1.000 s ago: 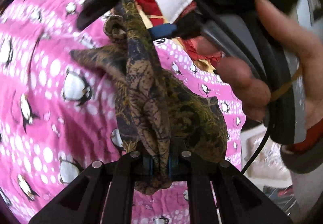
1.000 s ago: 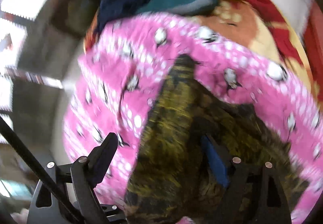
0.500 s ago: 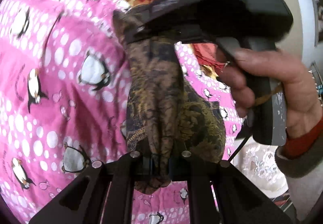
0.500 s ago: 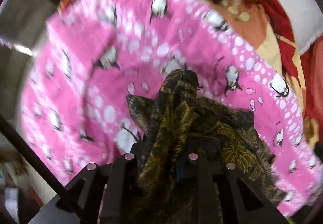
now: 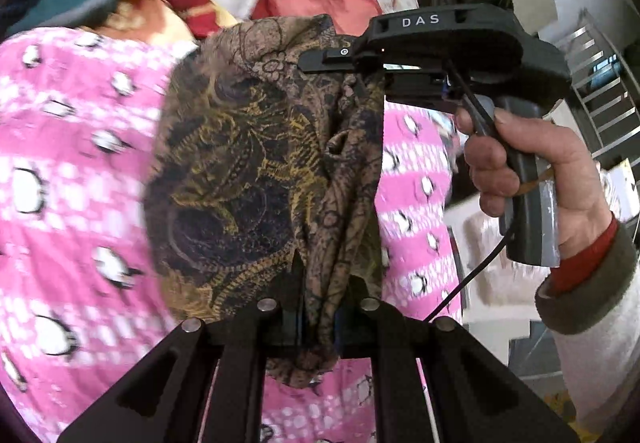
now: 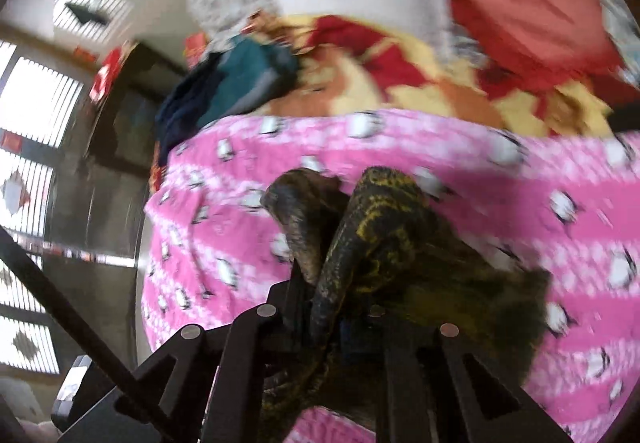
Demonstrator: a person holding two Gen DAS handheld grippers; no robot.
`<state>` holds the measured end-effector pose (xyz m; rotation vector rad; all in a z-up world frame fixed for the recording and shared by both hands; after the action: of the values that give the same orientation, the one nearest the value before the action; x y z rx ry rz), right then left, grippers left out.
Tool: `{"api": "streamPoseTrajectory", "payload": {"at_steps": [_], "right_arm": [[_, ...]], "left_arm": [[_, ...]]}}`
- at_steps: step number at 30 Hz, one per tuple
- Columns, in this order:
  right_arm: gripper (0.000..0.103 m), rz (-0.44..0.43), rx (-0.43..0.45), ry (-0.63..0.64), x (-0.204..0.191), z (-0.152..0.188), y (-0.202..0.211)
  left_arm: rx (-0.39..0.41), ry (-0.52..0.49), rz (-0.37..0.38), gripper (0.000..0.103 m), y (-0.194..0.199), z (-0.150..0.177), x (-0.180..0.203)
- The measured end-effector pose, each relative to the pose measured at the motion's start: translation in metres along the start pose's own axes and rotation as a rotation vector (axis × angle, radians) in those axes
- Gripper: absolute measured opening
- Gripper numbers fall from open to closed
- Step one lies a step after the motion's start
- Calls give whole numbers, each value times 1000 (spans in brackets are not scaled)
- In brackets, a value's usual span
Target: Fold small clothes
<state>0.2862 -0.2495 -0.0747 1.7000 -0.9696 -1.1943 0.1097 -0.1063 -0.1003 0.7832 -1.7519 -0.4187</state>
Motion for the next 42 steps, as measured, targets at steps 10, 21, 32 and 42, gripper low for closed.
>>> {"api": "streamPoseTrajectory", "payload": {"at_steps": [10, 21, 32, 42], "right_arm": [[11, 86, 2, -125, 93, 39, -12], [17, 279, -18, -49, 118, 35, -45], [56, 192, 127, -191, 132, 100, 50], [49, 145, 23, -46, 80, 178, -10]], "left_arm": [[-112, 5, -37, 10, -85, 22, 22], [-189, 13, -49, 40, -119, 25, 38], [-144, -148, -163, 76, -7, 40, 17], [-145, 11, -255, 76, -61, 36, -56]]}}
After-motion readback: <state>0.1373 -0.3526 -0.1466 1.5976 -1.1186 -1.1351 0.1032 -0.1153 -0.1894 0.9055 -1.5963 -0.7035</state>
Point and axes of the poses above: each gripper's, at about its wrist camera, not at the fingertips, and y roughly against the way its jaws point, x to its right, z to its underside, the point moved 1 cm from there along -y, roughly the way its jaws point, and after that the axes turned 11 degrees about z, right-handed, at the moved point
